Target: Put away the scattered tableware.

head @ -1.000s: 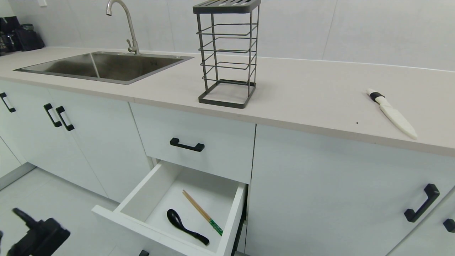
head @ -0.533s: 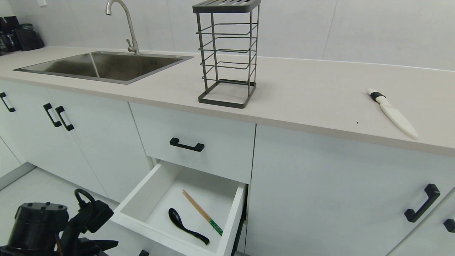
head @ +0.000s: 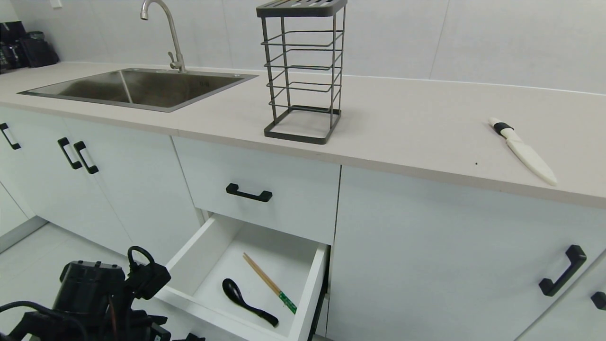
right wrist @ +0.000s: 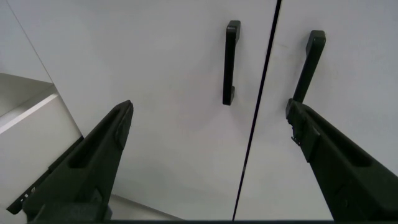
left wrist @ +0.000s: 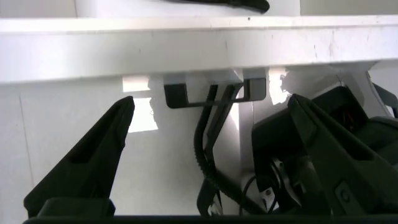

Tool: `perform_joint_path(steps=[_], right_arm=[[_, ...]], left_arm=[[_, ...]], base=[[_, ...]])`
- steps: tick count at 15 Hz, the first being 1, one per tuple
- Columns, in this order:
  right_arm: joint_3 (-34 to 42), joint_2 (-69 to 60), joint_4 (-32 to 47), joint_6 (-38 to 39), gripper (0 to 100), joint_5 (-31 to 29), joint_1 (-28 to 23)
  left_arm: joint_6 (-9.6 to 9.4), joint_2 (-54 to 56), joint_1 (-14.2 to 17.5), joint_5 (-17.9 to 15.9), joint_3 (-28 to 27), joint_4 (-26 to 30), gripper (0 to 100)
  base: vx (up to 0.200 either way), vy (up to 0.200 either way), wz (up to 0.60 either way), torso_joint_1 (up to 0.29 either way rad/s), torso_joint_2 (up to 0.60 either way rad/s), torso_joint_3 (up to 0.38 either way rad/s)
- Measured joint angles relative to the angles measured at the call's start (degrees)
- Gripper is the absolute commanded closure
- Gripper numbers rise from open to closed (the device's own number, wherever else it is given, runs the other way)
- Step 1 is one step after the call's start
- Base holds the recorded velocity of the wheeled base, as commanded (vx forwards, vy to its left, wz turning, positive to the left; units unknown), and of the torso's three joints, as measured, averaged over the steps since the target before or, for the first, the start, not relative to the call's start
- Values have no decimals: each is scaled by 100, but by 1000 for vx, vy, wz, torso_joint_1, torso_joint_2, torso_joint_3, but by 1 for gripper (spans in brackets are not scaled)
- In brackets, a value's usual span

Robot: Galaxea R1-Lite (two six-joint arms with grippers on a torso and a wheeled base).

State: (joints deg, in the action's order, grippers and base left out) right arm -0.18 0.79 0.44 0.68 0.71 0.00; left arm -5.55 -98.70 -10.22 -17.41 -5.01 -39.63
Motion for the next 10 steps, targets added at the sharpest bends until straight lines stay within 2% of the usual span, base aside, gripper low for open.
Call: perform_joint_path(steps=[2, 7, 10], right_arm=[[0, 2, 0, 2, 0, -2, 0], [0, 5, 0, 2, 0, 0, 0], [0, 5, 0, 0, 0, 0, 0]], left_arm=[[0, -124, 0, 1, -30, -126, 0], [44, -673, -28, 1, -144, -1020, 0], [60, -963, -118, 0, -375, -1179, 0]], base=[[0, 0, 0, 0, 0, 0], [0, 0, 0, 0, 0, 0], [0, 0, 0, 0, 0, 0]])
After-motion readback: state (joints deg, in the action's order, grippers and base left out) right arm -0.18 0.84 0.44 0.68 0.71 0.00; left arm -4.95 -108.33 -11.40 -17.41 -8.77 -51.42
